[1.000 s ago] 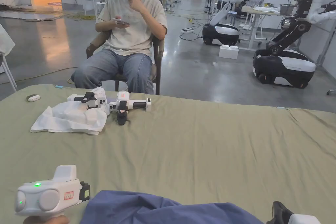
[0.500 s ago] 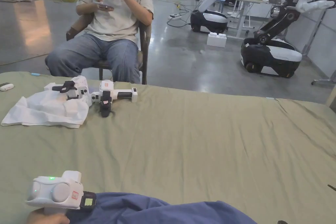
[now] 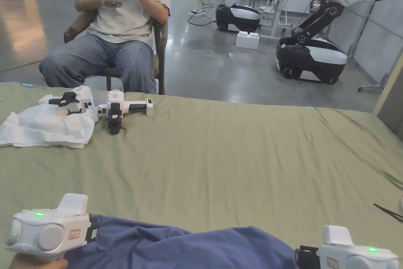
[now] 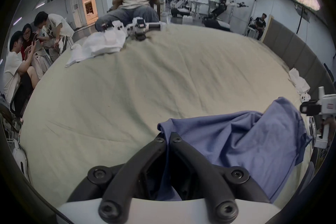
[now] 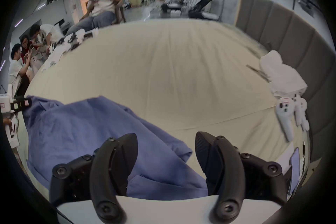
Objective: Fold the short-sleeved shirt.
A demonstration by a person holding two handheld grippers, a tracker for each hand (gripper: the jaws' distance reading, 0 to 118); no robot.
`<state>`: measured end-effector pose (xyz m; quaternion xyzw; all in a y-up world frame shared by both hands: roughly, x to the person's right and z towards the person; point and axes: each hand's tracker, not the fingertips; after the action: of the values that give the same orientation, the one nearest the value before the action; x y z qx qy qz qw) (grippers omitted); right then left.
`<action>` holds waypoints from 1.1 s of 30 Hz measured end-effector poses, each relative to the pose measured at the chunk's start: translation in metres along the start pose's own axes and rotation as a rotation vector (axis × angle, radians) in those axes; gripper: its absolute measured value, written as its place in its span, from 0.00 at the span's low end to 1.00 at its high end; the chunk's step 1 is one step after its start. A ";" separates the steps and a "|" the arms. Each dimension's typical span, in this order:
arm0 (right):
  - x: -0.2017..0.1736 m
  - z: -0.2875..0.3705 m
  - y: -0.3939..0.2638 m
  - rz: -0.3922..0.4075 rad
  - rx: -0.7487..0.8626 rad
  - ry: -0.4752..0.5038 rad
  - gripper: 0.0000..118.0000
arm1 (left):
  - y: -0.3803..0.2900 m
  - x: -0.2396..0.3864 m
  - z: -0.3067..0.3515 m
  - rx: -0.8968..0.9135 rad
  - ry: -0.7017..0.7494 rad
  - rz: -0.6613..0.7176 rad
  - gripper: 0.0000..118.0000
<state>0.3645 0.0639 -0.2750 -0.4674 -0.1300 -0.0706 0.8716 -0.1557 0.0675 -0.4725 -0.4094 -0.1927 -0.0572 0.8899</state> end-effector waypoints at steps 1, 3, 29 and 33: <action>-0.002 -0.008 0.000 0.018 -0.031 0.018 0.61 | -0.001 -0.001 0.006 0.017 -0.003 0.011 0.00; -0.002 -0.025 -0.002 0.016 -0.097 0.047 0.58 | -0.009 0.016 0.042 0.046 -0.008 0.023 0.00; -0.022 0.202 0.040 0.060 0.501 0.050 0.09 | 0.062 -0.007 0.267 0.535 -0.023 0.108 0.00; -0.021 0.237 0.063 0.060 0.588 0.026 0.09 | 0.093 -0.010 0.305 0.595 -0.041 0.106 0.00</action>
<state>0.3223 0.2959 -0.2059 -0.1975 -0.1197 -0.0100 0.9729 -0.2315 0.3571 -0.3617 -0.1413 -0.1970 0.0567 0.9685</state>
